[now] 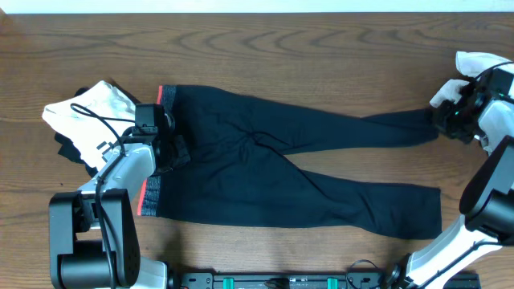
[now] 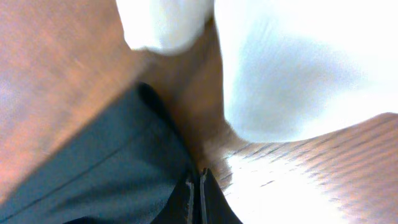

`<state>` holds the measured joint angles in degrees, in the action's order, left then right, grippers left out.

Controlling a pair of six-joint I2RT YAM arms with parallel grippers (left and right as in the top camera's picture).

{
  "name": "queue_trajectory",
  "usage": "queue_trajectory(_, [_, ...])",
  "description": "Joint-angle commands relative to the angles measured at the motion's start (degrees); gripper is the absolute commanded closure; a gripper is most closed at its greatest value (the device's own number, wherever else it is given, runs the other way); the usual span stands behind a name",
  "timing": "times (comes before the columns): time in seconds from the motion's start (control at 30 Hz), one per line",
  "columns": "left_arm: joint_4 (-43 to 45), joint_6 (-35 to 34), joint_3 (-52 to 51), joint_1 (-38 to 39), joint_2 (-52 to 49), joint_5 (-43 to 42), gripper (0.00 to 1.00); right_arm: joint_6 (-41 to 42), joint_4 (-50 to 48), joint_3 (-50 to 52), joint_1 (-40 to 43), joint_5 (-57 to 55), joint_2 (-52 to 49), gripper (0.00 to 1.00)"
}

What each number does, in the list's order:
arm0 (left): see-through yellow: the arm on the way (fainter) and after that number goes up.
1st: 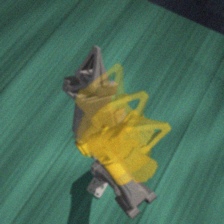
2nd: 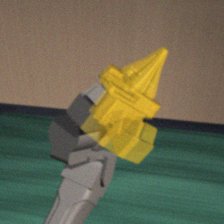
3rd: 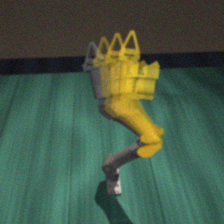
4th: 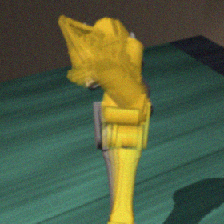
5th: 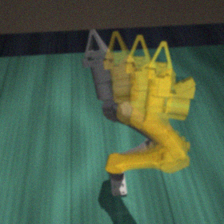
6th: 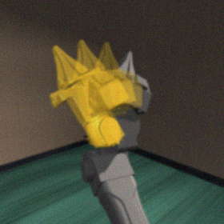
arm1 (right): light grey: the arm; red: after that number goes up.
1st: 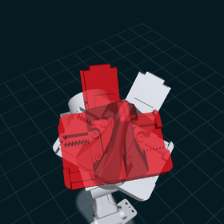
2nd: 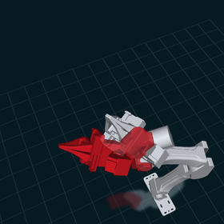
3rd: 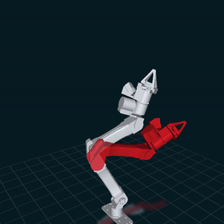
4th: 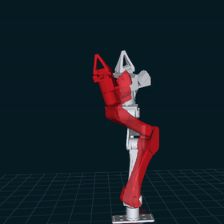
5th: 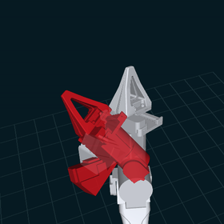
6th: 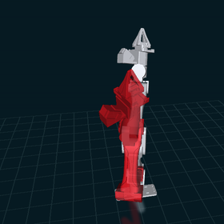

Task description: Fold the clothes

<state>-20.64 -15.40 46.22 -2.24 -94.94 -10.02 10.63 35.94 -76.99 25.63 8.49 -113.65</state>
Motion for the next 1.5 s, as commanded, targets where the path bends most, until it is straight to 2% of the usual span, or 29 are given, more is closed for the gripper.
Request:
queue_trajectory(0.0, [-2.27,-0.09,-2.49,-0.04,-1.92,1.68,0.81,1.53,-1.31,-2.78,1.09,-2.75,4.26,0.99])
queue_trajectory(0.23, [-2.54,-0.09,-2.49,-0.04,-1.92,1.68,0.81,2.60,-1.70,-2.78,1.01,-9.73,3.17,0.99])
queue_trajectory(0.33, [-2.58,-0.09,-2.49,-0.04,-1.92,1.68,0.81,2.58,-1.68,-2.78,1.05,-11.82,2.71,0.95])
queue_trajectory(0.43, [-2.45,-0.09,-2.49,-0.04,-1.92,1.68,0.81,2.58,-1.49,-2.78,1.03,-11.78,2.71,0.84])
queue_trajectory(0.5, [-2.47,-0.09,-2.49,-0.04,-1.92,1.68,0.81,2.54,-1.14,-2.78,0.98,-11.43,2.71,0.74])
queue_trajectory(0.6, [-2.51,-0.09,-2.49,-0.04,-1.92,1.68,0.75,2.51,0.42,-2.78,0.98,-10.75,2.75,0.68])
queue_trajectory(0.77, [-2.67,-0.04,-2.49,-0.04,-1.92,1.68,0.69,2.40,5.42,-2.78,0.98,-8.63,3.96,0.67])
queue_trajectory(0.97, [-4.11,0.76,-1.92,0.09,0.57,1.68,0.39,2.43,11.02,-2.78,0.98,-8.02,9.86,0.68])
queue_trajectory(1.13, [-4.96,2.12,-1.73,1.68,8.61,1.66,0.27,2.45,15.28,-2.78,0.92,-5.81,16.98,0.68])
queue_trajectory(1.23, [-5.51,2.36,-1.73,3.67,13.40,1.68,0.23,2.40,17.73,-2.78,0.79,-5.05,20.31,0.68])
queue_trajectory(1.4, [-4.39,5.18,-1.73,7.02,19.96,1.73,0.24,2.40,20.35,-2.75,-0.15,-5.03,21.84,0.68])
queue_trajectory(1.43, [-3.43,5.31,-1.73,7.08,20.87,1.97,0.25,2.40,20.48,-2.60,-0.52,-5.03,21.77,0.68])
queue_trajectory(1.47, [-2.47,5.33,-1.73,6.97,21.55,2.49,0.33,2.40,20.48,-2.32,-0.94,-5.03,21.75,0.68])
